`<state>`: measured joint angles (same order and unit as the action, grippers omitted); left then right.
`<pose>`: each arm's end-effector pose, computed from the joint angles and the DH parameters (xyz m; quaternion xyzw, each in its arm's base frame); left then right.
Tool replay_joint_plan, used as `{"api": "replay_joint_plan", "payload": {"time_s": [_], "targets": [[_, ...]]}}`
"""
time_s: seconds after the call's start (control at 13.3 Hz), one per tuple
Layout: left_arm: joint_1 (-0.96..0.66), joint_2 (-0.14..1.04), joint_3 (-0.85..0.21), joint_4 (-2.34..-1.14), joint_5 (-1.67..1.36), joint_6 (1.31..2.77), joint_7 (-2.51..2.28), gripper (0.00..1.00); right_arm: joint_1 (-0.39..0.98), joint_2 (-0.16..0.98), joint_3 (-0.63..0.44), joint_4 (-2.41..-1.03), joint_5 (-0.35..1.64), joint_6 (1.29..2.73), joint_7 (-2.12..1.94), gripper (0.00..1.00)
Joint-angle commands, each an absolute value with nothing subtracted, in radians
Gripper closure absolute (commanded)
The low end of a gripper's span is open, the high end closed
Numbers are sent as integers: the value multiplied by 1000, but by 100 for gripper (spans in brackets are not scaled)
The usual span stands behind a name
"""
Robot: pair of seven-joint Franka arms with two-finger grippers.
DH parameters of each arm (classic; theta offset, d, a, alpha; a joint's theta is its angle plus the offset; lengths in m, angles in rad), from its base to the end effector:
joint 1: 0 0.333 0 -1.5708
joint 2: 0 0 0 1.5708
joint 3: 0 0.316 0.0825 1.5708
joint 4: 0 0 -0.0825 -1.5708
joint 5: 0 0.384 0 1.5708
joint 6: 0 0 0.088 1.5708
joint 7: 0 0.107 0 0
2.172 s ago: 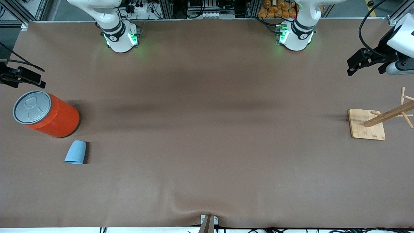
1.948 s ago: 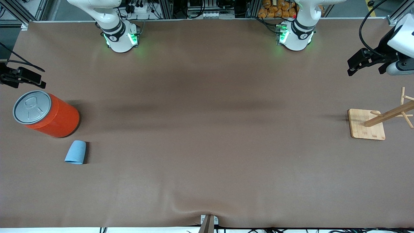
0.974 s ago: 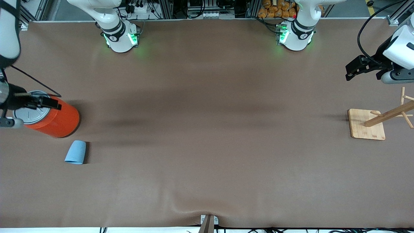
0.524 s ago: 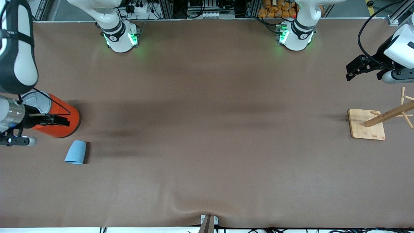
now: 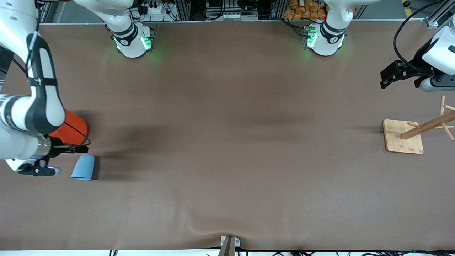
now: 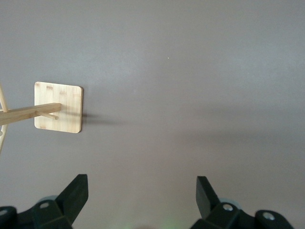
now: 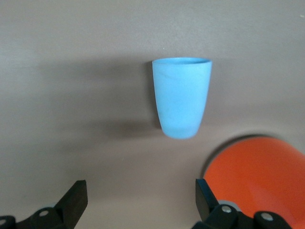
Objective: Flip cup
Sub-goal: 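Reach the right gripper down to the light blue cup beside the red can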
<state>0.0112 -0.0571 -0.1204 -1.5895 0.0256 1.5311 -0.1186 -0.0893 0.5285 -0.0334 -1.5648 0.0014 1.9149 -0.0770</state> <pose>0.5298 -0.0573 0.6431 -0.9999 -0.0053 -0.0010 0.0162 0.6674 -0.0793 0.3234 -0.9958 0.0215 0.0893 0.0010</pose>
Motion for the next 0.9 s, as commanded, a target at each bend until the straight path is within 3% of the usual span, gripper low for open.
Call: {"api": "replay_joint_plan", "payload": {"time_s": [0.0,0.82], "targets": [[17,-60,-124,-1575,31,1529,-100,0,-118,581,-21,-1575,-12,2004,-182,0],[17,-61,-123,-1575,32,1529,-100,0,-170,706,-20,-1577,0,2210,-439,0]]}}
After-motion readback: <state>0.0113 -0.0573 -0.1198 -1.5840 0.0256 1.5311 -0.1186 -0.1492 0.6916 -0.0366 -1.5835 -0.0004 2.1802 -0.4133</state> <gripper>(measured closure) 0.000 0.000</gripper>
